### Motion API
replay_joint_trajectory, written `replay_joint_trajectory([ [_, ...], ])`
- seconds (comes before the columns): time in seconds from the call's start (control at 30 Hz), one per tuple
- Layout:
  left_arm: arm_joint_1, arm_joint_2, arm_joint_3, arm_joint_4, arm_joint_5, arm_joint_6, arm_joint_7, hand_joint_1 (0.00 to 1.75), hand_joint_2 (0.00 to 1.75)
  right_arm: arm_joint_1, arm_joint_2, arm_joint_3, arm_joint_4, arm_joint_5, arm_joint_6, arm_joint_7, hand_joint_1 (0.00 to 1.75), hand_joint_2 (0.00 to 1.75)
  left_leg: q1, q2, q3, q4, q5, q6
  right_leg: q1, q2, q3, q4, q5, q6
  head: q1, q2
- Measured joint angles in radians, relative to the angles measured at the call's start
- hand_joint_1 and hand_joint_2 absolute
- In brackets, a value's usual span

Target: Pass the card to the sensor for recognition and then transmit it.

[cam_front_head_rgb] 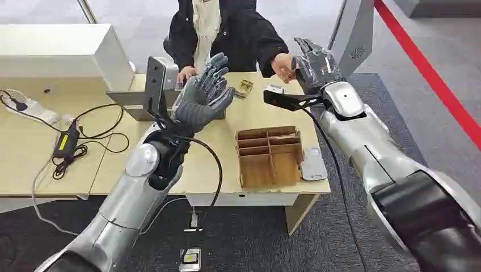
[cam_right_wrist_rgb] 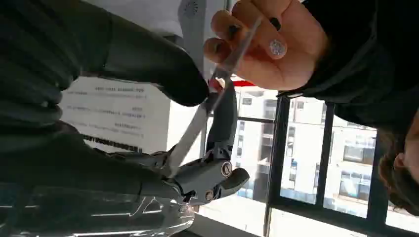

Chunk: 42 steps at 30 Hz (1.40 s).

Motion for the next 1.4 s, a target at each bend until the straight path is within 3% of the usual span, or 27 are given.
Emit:
replay_joint_trajectory([
  [0.53, -0.002, -0.006, -0.017, 0.019, 0.008, 0.000, -0.005, 0.00, 1.75, 0.000, 0.000, -0.007, 0.000, -0.031, -0.018, -0.040, 1.75, 1.75, 0.000, 0.000, 0.000, 0.000, 0.000, 0.000, 0.000, 0.000, 0.000, 0.000, 0.000, 0.000, 0.000, 0.000],
  [0.67, -0.002, -0.008, -0.017, 0.019, 0.009, 0.006, -0.006, 0.00, 1.75, 0.000, 0.000, -0.023, -0.001, -0.105, -0.037, -0.097, 1.75, 1.75, 0.000, 0.000, 0.000, 0.000, 0.000, 0.000, 0.000, 0.000, 0.000, 0.000, 0.000, 0.000, 0.000, 0.000],
  [0.87, 0.006, -0.006, -0.016, 0.016, -0.006, 0.032, -0.005, 0.00, 1.75, 0.024, -0.002, -0.081, -0.012, -0.273, -0.035, -0.264, 1.75, 1.75, 0.000, 0.000, 0.000, 0.000, 0.000, 0.000, 0.000, 0.000, 0.000, 0.000, 0.000, 0.000, 0.000, 0.000],
  [1.1, 0.008, -0.006, -0.016, 0.015, -0.007, 0.034, -0.002, 0.00, 1.75, 0.028, -0.003, -0.085, -0.013, -0.281, -0.035, -0.270, 1.75, 1.75, 0.000, 0.000, 0.000, 0.000, 0.000, 0.000, 0.000, 0.000, 0.000, 0.000, 0.000, 0.000, 0.000, 0.000],
  [1.23, 0.041, 0.019, -0.015, -0.021, -0.022, 0.061, 0.019, 0.00, 1.75, 0.122, -0.034, -0.135, -0.052, -0.380, -0.034, -0.309, 1.75, 1.75, 0.000, -0.001, 0.000, 0.000, 0.000, 0.000, 0.000, -0.001, 0.001, 0.000, 0.000, 0.000, 0.000, 0.000],
  [1.33, 0.100, 0.069, -0.010, -0.099, -0.036, 0.076, 0.059, 0.00, 1.75, 0.291, -0.113, -0.202, -0.144, -0.476, -0.004, -0.254, 1.75, 1.75, 0.000, -0.002, 0.000, 0.000, 0.000, 0.000, 0.000, -0.001, 0.001, -0.001, 0.000, 0.000, 0.000, 0.000],
  [1.4, 0.111, 0.080, -0.009, -0.115, -0.040, 0.068, 0.066, 0.00, 1.75, 0.329, -0.132, -0.218, -0.168, -0.489, -0.004, -0.240, 1.75, 1.75, 0.000, -0.002, 0.000, 0.000, 0.000, 0.000, 0.000, -0.001, 0.001, -0.001, 0.000, 0.000, 0.000, 0.000],
])
